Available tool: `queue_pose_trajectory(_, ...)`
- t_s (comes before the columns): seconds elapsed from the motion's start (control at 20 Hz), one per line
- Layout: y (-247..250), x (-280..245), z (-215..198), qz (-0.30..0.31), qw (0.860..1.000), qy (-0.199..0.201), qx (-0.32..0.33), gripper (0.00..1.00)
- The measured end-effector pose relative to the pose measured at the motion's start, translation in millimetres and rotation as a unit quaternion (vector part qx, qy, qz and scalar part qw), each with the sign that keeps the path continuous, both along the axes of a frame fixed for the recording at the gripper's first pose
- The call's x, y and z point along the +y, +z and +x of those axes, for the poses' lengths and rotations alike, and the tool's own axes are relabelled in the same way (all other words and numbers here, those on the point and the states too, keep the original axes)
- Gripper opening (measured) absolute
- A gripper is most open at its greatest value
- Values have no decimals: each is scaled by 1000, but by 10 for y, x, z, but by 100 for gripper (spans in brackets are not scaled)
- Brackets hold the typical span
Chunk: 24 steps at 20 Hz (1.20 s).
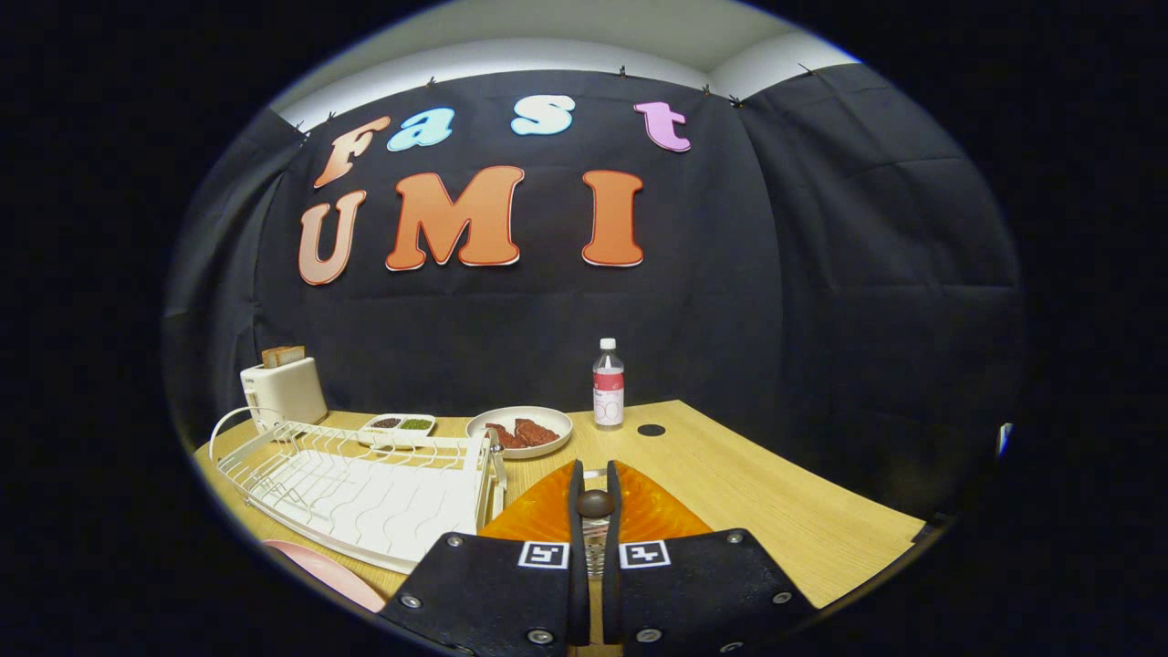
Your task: Take the plate from the dish rack, then take the spoon from the basket and place it into the plate.
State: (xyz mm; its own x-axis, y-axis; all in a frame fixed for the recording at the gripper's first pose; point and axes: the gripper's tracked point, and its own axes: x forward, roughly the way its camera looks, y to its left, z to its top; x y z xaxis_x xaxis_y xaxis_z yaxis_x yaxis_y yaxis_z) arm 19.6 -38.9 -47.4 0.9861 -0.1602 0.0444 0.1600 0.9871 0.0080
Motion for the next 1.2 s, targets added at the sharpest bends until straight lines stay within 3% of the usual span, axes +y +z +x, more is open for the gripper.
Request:
queue_pose_trajectory(0.25,289,57,-357,0,1000,5,-23,6)
queue_pose_trajectory(0.6,465,415,-971,4,998,44,-38,6)
queue_pose_trajectory(0.9,320,1007,-1392,2,995,99,-33,5)
queue_pose_trajectory(1.2,-40,1499,-1530,21,990,137,-11,5)
